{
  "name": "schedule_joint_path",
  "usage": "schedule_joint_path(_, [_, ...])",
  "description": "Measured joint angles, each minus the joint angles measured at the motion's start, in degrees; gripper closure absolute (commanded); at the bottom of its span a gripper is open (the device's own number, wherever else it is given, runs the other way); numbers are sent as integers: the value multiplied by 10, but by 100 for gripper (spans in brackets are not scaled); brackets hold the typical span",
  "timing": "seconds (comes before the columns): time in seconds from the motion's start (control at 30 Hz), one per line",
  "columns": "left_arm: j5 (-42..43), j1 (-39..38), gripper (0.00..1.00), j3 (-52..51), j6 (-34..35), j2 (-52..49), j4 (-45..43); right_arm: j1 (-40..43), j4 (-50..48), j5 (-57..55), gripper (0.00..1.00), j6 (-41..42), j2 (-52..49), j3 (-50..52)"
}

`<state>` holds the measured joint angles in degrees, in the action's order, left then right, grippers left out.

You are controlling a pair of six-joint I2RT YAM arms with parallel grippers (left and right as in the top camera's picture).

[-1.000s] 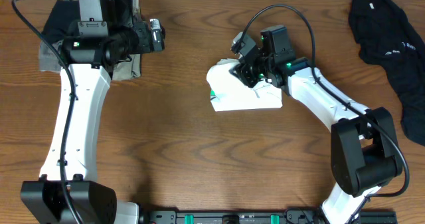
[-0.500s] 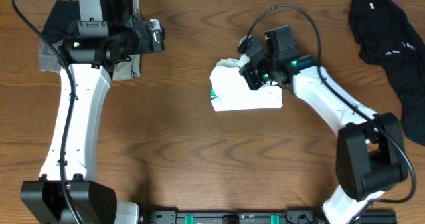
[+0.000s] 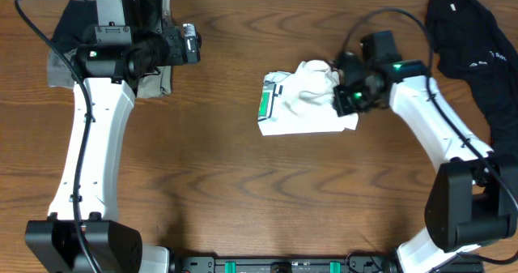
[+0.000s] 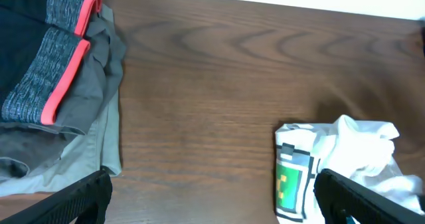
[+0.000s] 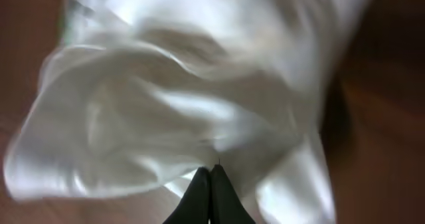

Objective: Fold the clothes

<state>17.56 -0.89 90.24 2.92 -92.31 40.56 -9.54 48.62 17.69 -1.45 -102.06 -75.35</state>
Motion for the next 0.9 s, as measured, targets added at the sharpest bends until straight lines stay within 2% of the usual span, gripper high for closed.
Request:
schedule_joint_path(0.1, [0,0,2,0,0,0,0,15,48,-31,97,25,0,0])
schedule_joint_path(0.17, [0,0,2,0,-1,0,0,20,66,-46,59,39,0,0])
schedule_joint_path(0.2, [0,0,2,0,-2,0,0,21,72,-51,48,41,0,0])
schedule_joint_path(0.23, [0,0,2,0,-3,0,0,21,75,-56,47,43,0,0])
schedule_joint_path(0.47, [0,0,2,0,-11,0,0,21,80,-62,51,48,0,-8])
schedule_joint_path(0.7, [0,0,2,0,-15,0,3,19,35,-35,69,53,0,-75])
schedule_joint_path(0.9, [0,0,2,0,-15,0,3,-3,5,-33,71,57,-10,-78])
